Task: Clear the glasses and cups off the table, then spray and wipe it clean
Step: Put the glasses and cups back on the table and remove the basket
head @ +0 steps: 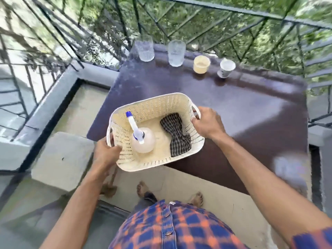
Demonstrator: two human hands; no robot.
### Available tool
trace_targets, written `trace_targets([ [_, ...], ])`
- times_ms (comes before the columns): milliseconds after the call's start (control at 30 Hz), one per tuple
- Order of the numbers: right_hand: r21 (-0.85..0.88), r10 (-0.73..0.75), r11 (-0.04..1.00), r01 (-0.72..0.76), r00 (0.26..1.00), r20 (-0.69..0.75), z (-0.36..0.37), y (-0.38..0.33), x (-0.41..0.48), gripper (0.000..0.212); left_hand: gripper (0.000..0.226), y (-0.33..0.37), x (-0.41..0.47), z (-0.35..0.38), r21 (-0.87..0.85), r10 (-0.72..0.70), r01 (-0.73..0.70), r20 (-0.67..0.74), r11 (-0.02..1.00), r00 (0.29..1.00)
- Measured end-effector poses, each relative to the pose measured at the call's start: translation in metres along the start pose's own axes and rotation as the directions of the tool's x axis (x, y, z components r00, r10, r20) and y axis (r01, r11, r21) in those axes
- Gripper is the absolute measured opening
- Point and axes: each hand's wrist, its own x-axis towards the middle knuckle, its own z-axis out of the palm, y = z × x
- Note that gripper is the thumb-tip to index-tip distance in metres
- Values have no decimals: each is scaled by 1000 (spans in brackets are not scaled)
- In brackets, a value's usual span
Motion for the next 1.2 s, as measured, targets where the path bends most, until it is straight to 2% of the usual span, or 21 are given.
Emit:
trace_targets([
  [67, -24, -56, 998, 57, 998, 37, 26, -50, 15, 7, 52, -15, 18, -44, -68, -44, 40, -59, 997, 997],
  [167, -67, -135, 988, 140, 987, 83, 70, -117, 38, 5, 41, -38, 40, -104, -158, -115, 91, -151, 983, 982],
  [300, -76, -257, 960, 271, 953, 158, 131, -204, 57, 11, 40, -72, 68, -178, -233, -210, 150, -262, 961, 942],
  [467, -15, -361, 925, 379, 891, 275, 204, -302, 70, 12, 45, -110, 82, -254, -308, -313, 190, -423, 932, 850],
  [567, -14, -458, 869, 494, 815, 354, 243, -354, 79, 20, 46, -125, 80, -278, -441, -415, 189, -498, 877, 761],
  [667, -18, -498, 828, 561, 750, 435, 280, -394, 88, 20, 23, -152, 84, -291, -571, -546, 222, -493, 790, 677],
  [733, -9, -510, 808, 589, 706, 492, 309, -415, 96, 21, 25, -171, 88, -297, -593, -616, 284, -487, 753, 619],
  [833, 28, -465, 831, 556, 667, 583, 355, -431, 107, 19, 35, -194, 98, -304, -602, -666, 324, -517, 730, 538],
  [1000, 43, -459, 808, 588, 581, 673, 417, -437, 120, 18, 38, -250, 132, -298, -658, -748, 378, -473, 651, 465],
  [1200, -16, -400, 843, 538, 647, 650, 467, -429, 135, 29, 42, -282, 174, -282, -703, -787, 389, -413, 595, 459],
])
